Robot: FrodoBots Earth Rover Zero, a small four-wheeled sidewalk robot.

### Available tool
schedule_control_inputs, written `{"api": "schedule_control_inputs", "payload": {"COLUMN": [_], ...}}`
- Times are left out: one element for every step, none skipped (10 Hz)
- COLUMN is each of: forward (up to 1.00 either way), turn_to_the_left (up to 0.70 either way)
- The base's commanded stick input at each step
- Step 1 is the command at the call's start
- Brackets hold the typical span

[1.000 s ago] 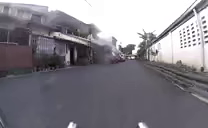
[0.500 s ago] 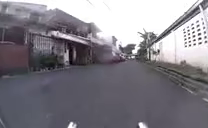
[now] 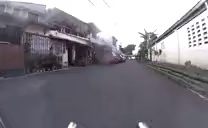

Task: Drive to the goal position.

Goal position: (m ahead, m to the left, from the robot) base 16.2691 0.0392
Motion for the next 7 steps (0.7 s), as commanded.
{"api": "schedule_control_inputs", "payload": {"forward": [0.7, 0.7, 0.7, 0.7, 0.7, 0.7, 0.7], "turn_to_the_left": [-0.03, -0.28, -0.32, -0.35, -0.35, -0.35, -0.35]}}
